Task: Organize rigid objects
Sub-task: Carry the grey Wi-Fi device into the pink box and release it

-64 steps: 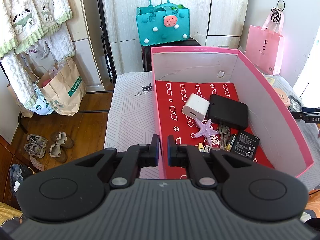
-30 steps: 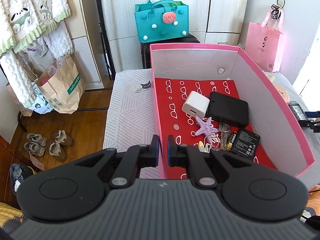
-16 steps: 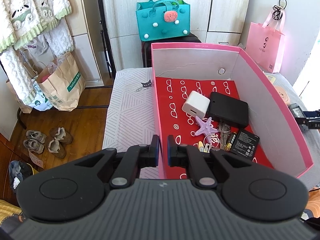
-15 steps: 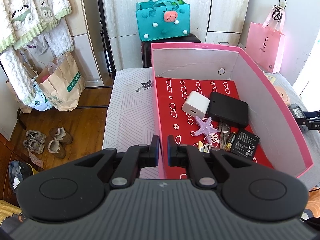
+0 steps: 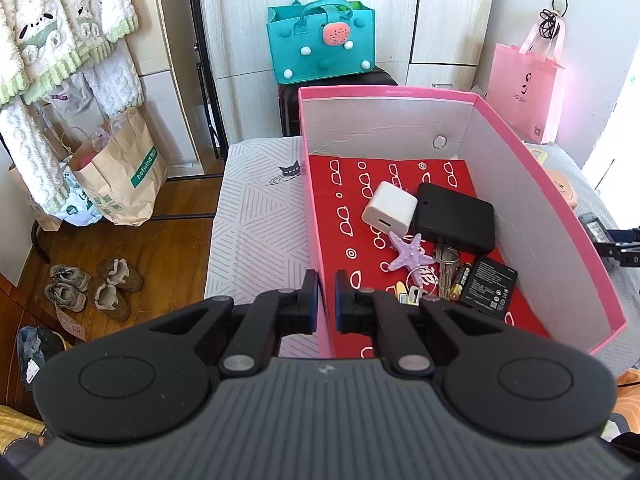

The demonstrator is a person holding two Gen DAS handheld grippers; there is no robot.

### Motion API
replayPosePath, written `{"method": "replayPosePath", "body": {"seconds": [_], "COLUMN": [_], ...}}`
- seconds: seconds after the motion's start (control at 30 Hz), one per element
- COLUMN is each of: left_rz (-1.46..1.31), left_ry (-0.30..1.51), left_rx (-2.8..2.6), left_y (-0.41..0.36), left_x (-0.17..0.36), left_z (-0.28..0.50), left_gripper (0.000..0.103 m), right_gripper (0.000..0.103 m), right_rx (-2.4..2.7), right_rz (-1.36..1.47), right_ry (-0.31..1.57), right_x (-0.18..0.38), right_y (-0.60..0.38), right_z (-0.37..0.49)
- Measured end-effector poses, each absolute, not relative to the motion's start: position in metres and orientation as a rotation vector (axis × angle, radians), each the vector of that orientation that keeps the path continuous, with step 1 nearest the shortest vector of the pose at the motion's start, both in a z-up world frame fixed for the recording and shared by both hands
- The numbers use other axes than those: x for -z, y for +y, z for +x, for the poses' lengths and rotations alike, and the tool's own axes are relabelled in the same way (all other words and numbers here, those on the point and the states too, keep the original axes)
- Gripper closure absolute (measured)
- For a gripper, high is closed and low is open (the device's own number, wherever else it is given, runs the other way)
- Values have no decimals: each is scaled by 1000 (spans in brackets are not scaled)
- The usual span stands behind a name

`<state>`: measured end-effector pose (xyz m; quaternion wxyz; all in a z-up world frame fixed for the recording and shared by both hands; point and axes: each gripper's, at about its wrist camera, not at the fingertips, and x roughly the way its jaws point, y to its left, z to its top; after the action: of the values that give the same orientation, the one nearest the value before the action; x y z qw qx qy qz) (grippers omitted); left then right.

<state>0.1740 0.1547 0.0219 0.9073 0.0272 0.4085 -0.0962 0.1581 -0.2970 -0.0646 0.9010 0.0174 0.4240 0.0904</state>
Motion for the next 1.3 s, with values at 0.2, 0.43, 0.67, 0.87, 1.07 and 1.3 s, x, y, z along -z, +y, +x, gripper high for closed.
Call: {"method": "replayPosePath", "body": {"seconds": [0.2,0.43,0.67,0.87,1.07,1.3], "left_rz": [61,47,59,46,49,56], "left_ry": [844,840,843,851,843,847], "left_rx": [203,213,218,238,256,268], "left_y": [154,157,156,162,164,165], "left_x": [-22,-21,-22,-24,-24,-25], "left_z": [174,172,173,174,173,174], "left_gripper": [97,97,97,97,97,97], "right_gripper": [37,37,37,37,37,37], "right_rx": [-224,-361,-613,-862,-966,-985], "right_rz": [87,138,66,-15,-153,-372], "right_ry": [884,781,625,704,872,954], "right_x": [58,22,-35,-49,-32,-6], "right_y": [-293,-275,-220,-152,-84,-40], "right_z": [151,136,124,150,184,198]}}
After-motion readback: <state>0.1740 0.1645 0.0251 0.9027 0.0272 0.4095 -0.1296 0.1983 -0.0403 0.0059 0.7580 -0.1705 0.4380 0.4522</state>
